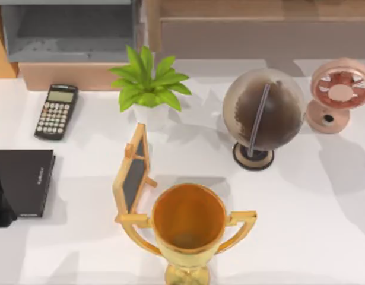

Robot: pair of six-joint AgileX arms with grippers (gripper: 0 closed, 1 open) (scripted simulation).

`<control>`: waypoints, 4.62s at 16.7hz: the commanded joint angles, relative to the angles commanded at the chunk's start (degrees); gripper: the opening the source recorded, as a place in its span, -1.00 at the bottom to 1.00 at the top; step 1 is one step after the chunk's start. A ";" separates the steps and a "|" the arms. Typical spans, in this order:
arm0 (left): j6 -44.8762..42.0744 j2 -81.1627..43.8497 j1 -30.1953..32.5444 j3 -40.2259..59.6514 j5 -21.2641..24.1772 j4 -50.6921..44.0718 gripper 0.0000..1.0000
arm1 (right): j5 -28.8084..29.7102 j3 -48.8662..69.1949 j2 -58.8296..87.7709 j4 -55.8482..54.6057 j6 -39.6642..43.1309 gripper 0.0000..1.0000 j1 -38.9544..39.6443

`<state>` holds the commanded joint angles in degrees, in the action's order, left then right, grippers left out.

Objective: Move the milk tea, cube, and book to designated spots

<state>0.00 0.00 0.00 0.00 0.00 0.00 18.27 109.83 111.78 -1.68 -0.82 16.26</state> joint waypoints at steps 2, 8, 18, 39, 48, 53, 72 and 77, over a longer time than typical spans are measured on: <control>0.00 0.00 0.00 0.00 0.00 0.00 1.00 | 0.00 0.00 0.00 0.00 0.00 1.00 0.00; 0.00 0.00 0.00 0.00 0.00 0.00 1.00 | -0.01 -0.02 -0.02 -0.01 0.00 1.00 0.15; 0.00 0.00 0.00 0.00 0.00 0.00 1.00 | 1.21 -9.26 -6.95 -2.28 -0.04 1.00 1.47; 0.00 0.00 0.00 0.00 0.00 0.00 1.00 | -12.68 -85.55 -87.08 0.66 0.77 1.00 -11.36; 0.00 0.00 0.00 0.00 0.00 0.00 1.00 | -18.27 -109.84 -111.78 1.68 0.82 1.00 -16.26; 0.00 0.00 0.00 0.00 0.00 0.00 1.00 | -18.27 -109.84 -111.78 1.68 0.82 1.00 -16.26; 0.45 -78.10 7.47 49.80 -5.05 25.84 1.00 | -18.27 -109.84 -111.78 1.68 0.82 1.00 -16.26; 0.37 -97.52 8.75 63.22 -6.99 33.11 1.00 | -18.27 -109.84 -111.78 1.68 0.82 1.00 -16.26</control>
<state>0.37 -97.52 8.75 63.22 -6.99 33.11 0.00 0.00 0.00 0.00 0.00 0.00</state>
